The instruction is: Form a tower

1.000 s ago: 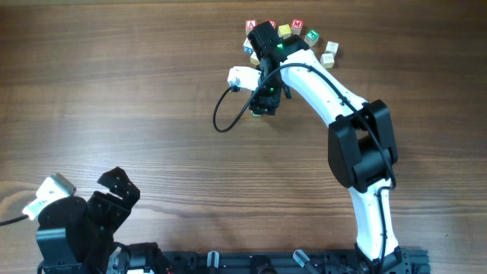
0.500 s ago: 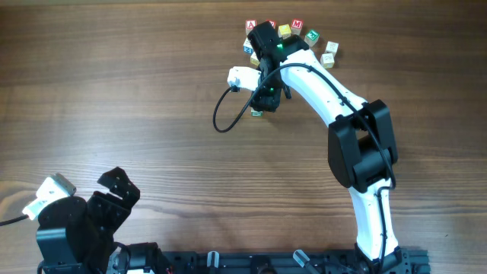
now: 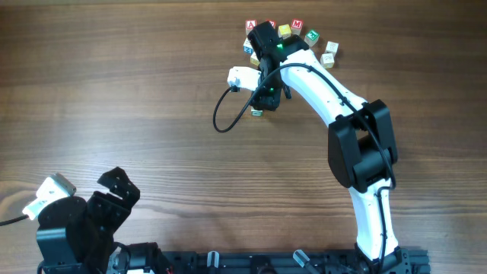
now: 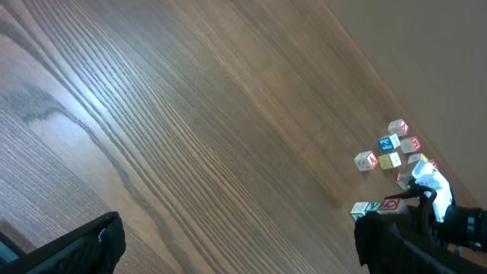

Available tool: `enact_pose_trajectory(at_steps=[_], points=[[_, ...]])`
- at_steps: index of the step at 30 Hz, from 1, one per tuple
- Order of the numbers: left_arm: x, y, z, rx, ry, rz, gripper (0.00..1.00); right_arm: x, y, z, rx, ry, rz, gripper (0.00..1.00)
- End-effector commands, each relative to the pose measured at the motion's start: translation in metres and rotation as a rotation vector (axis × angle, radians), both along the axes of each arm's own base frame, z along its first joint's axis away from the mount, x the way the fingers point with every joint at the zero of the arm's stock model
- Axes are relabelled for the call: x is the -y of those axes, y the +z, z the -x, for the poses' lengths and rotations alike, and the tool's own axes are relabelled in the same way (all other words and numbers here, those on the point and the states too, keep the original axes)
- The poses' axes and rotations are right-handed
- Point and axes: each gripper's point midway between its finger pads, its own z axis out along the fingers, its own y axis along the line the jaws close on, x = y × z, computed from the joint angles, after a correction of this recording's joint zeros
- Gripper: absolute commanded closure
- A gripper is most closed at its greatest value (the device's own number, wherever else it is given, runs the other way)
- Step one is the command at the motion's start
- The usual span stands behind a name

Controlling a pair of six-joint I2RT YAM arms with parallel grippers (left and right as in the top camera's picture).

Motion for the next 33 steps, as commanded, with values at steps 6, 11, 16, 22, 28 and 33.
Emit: enact_pose_trajectory(at_steps=[6, 11, 16, 22, 28, 33], points=[[0.002, 0.001, 0.0, 0.007, -0.009, 0.007, 0.0, 0.0, -0.014, 0.005, -0.037, 0.007, -0.002, 0.4], [0.002, 0.001, 0.0, 0.007, -0.009, 0.007, 0.0, 0.0, -0.014, 0.005, -0.037, 0.006, -0.002, 0.25], [0.002, 0.001, 0.0, 0.007, -0.009, 0.007, 0.0, 0.0, -0.014, 0.005, -0.038, 0.006, -0.002, 0.14], [0.002, 0.001, 0.0, 0.007, -0.009, 0.007, 0.0, -0.001, -0.014, 0.006, -0.041, 0.007, -0.004, 0.07], [0.002, 0.001, 0.0, 0.007, -0.009, 0.007, 0.0, 0.0, -0.023, 0.006, -0.037, 0.032, 0.003, 0.04], [0.002, 0.001, 0.0, 0.007, -0.009, 0.007, 0.0, 0.001, -0.027, 0.005, -0.032, 0.032, 0.005, 0.04]])
